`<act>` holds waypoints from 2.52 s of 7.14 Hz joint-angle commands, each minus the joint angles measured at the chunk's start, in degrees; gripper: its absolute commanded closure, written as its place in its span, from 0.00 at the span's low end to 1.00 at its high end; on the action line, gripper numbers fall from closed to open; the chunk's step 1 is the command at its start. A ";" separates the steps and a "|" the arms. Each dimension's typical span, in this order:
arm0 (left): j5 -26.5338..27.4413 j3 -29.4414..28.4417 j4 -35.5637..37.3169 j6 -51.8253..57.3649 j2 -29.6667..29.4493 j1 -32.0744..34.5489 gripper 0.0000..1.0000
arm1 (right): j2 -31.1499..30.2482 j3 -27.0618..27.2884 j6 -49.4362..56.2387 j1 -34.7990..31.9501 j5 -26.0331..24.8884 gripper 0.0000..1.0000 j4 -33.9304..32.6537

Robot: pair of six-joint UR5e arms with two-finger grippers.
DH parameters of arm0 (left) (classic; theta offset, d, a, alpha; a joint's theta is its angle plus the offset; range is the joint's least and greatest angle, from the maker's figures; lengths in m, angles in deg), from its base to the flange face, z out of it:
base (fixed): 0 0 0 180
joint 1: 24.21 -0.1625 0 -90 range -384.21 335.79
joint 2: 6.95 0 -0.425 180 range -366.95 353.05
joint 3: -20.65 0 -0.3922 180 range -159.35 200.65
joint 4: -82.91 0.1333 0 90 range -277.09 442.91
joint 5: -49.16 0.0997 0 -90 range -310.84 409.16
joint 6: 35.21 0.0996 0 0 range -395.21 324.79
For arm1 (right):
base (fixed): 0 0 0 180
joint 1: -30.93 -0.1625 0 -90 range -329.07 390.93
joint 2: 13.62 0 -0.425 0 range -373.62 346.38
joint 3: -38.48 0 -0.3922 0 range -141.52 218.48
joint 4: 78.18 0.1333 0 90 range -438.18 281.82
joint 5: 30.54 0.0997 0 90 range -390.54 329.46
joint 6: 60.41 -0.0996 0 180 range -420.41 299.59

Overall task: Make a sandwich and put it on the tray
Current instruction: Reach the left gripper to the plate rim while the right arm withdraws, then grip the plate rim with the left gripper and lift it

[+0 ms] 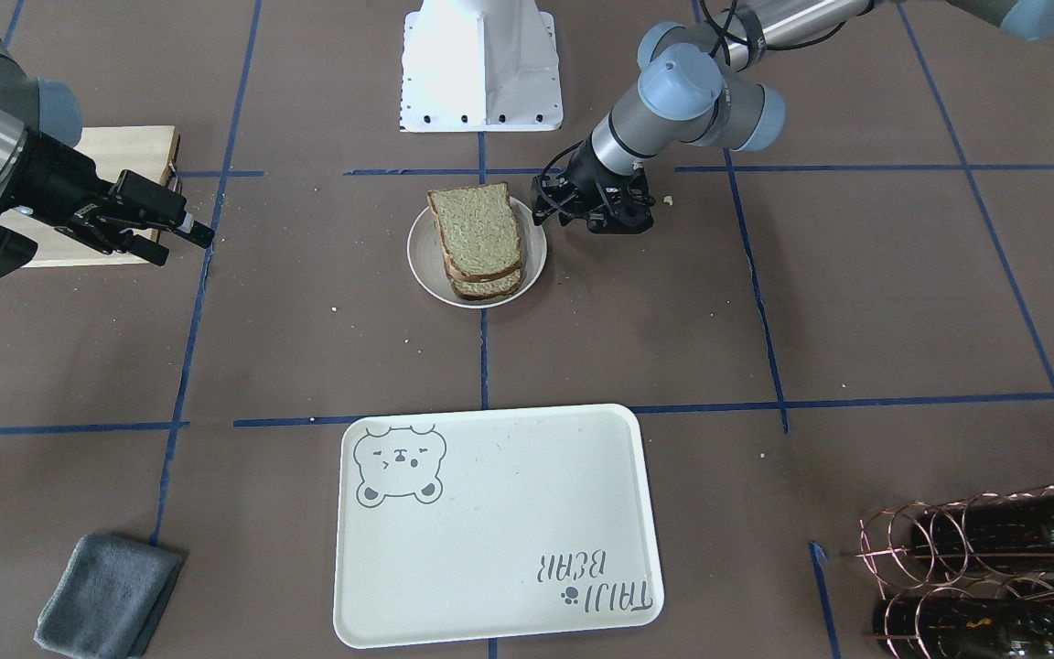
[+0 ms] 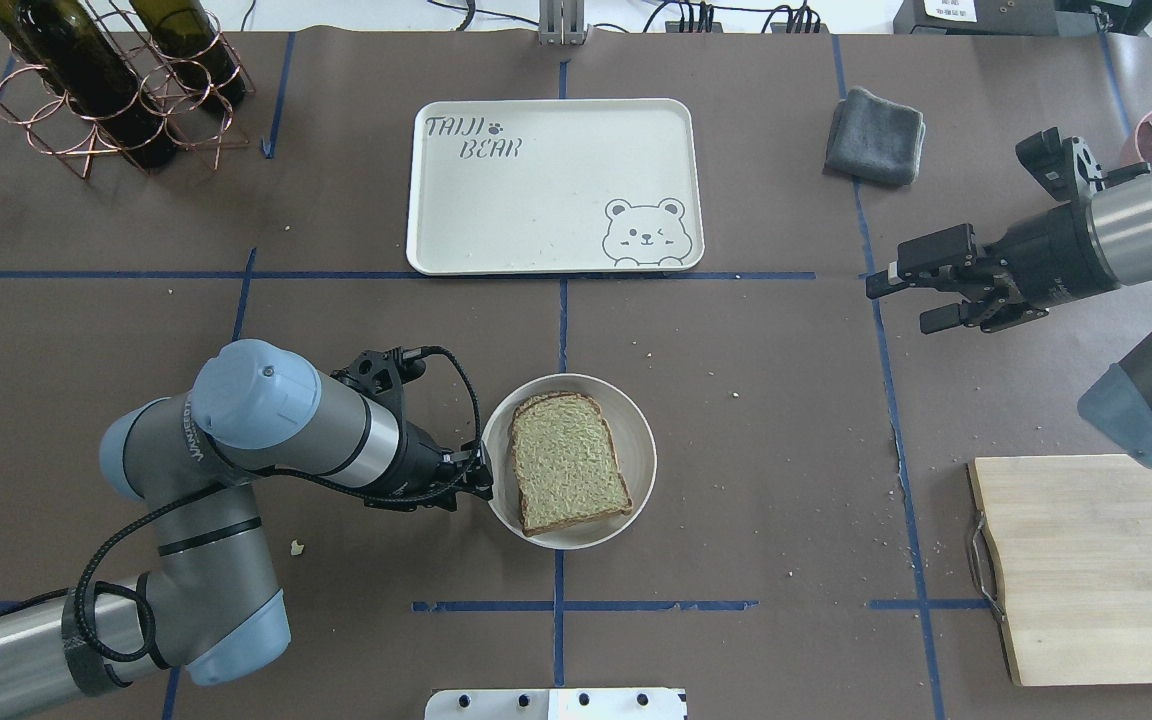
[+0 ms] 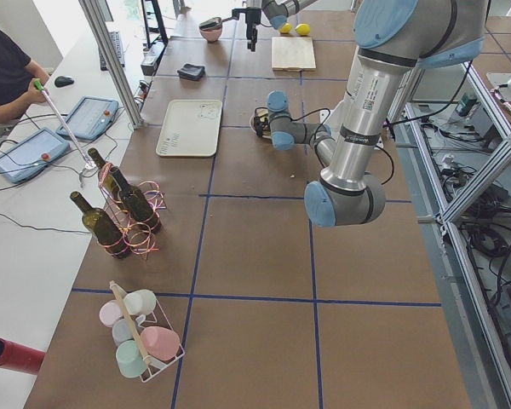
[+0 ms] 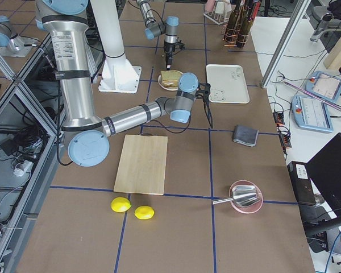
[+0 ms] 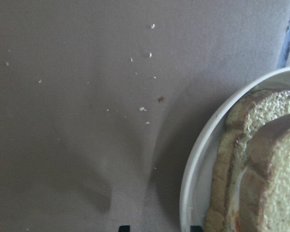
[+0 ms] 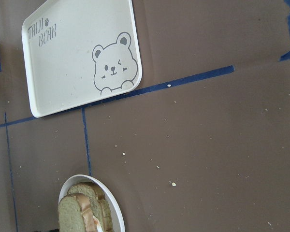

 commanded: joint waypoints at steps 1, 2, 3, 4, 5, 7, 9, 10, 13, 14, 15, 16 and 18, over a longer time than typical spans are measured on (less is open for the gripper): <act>0.01 -0.64 0.00 0.00 -0.92 -0.06 0.54 | -0.34 0.49 0.00 0.03 0.00 0.00 0.00; 0.88 -0.99 0.00 0.09 -1.62 -0.06 0.55 | -0.52 0.58 0.00 0.03 0.00 0.00 0.00; 1.14 -1.52 0.00 0.09 -1.72 -0.06 0.58 | -0.61 0.58 0.00 0.03 0.00 0.00 0.00; 1.15 -1.52 0.00 0.09 -1.72 -0.06 0.63 | -0.61 0.58 0.00 0.03 0.00 0.00 0.00; 1.23 -1.96 0.00 0.17 -1.81 -0.06 0.67 | -0.61 0.58 0.00 0.03 0.00 0.00 0.00; 3.08 -3.01 -0.09 0.61 -2.24 -0.15 0.70 | -0.70 0.67 0.00 0.03 0.00 0.00 0.00; 3.08 -4.07 -0.35 0.61 -2.69 -0.15 0.71 | -1.13 0.94 0.00 0.12 0.00 0.00 0.00; 3.08 -4.16 -0.35 0.61 -2.69 -0.23 0.71 | -1.14 1.11 0.00 0.12 0.00 0.00 0.00; 3.08 -3.99 -0.44 0.26 -3.30 -0.23 1.00 | -1.57 1.90 0.00 0.12 0.00 0.00 0.00; 2.99 -3.99 -0.53 0.00 -3.39 -0.23 1.00 | -1.66 1.99 0.00 0.12 0.00 0.00 0.00; 2.99 -3.55 -0.62 -0.09 -3.39 -0.15 1.00 | -1.66 1.99 0.00 0.12 0.00 0.00 0.00; 3.08 -2.94 -0.70 -0.18 -3.30 0.20 1.00 | -1.66 2.08 0.00 0.12 0.00 0.00 0.00; 2.91 -0.22 -1.40 -2.62 -3.30 4.31 1.00 | -2.97 3.56 0.00 -0.14 0.09 0.00 0.00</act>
